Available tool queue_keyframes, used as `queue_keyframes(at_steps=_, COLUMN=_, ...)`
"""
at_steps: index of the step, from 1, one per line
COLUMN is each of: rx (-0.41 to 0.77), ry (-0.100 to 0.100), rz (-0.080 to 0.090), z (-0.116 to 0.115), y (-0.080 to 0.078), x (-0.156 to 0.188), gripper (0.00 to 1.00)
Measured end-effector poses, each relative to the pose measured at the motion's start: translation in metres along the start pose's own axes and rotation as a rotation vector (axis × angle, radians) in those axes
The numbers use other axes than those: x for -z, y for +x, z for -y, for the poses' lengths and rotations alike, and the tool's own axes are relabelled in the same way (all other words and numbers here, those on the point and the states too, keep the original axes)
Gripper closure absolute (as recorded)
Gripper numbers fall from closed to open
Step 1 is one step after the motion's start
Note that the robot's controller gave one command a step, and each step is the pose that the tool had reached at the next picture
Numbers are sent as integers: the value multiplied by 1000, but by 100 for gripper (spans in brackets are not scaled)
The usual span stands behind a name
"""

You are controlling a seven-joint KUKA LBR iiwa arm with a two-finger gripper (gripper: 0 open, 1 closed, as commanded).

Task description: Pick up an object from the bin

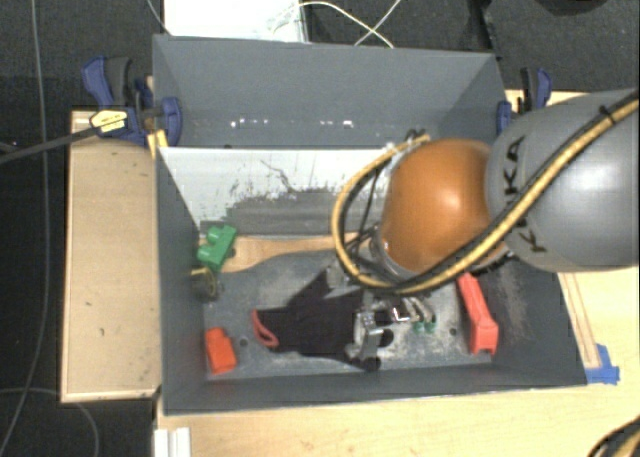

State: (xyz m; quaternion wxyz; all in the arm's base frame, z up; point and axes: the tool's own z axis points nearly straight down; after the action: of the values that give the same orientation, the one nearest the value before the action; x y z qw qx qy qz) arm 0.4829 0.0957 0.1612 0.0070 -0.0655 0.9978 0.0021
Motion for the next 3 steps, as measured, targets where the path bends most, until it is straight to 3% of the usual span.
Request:
queue_keyframes(at_steps=1, rx=-145, ry=3, rz=-11, z=13, y=7, x=-61, gripper=0)
queue_keyframes(at_steps=2, rx=478, ry=0, rz=8, z=7, y=3, x=-90, gripper=0)
queue_keyframes(at_steps=3, rx=291, ry=-1, rz=-8, z=-39, y=1, x=-91, gripper=100)
